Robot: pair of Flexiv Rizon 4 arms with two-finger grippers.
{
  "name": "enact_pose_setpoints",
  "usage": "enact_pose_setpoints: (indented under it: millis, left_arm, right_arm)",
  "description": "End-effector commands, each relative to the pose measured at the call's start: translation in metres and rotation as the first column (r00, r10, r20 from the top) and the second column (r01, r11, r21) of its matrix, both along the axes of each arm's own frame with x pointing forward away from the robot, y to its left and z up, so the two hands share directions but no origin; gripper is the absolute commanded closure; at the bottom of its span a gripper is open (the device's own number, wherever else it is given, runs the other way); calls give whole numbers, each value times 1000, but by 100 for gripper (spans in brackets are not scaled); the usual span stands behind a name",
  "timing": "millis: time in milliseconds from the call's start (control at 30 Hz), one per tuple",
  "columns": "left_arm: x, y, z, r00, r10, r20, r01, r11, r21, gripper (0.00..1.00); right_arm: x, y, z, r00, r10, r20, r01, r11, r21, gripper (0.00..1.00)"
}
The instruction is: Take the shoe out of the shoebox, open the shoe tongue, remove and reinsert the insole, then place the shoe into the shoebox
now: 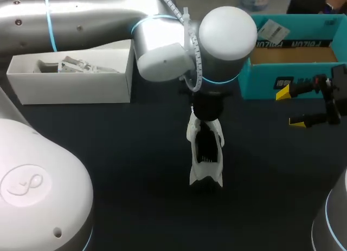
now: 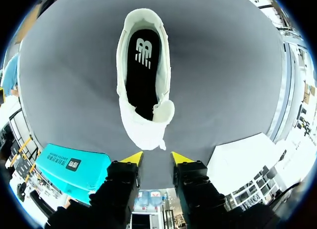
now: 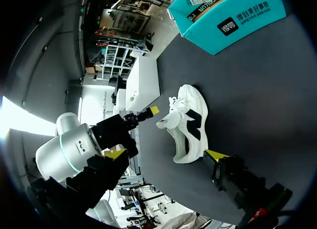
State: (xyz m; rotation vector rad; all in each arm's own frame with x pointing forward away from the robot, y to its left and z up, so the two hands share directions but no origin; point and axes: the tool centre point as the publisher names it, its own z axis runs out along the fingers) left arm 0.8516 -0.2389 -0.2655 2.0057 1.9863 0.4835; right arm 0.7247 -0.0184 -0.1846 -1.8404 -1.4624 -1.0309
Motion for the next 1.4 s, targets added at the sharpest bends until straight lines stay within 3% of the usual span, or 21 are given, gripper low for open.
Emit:
enact_pose_setpoints:
  millis: [33, 167, 567, 967, 1400]
  left_arm:
    - [1, 3, 8, 1000, -1, -5, 1, 1000, -15, 100]
    - [6, 7, 11, 1000, 16, -13, -17, 999, -34, 100]
    - [17, 21, -8, 992, 51, -112, -56, 998, -38, 100]
    - [-20, 4, -48, 971, 34, -238, -42, 999, -28, 100]
    - [-41, 8, -44, 964, -3, -267, -4, 1000, -25, 100]
  right_arm:
    - [-1, 1, 0, 1000, -3, 0, 3, 1000, -3, 0]
    - [-1, 1, 0, 1000, -3, 0, 3, 1000, -3, 0]
    - [-1, 1, 0, 1000, -3, 0, 3, 1000, -3, 0]
    - [-1, 1, 0, 1000, -3, 0, 3, 1000, -3, 0]
    - [-1, 1, 0, 1000, -3, 0, 3, 1000, -3, 0]
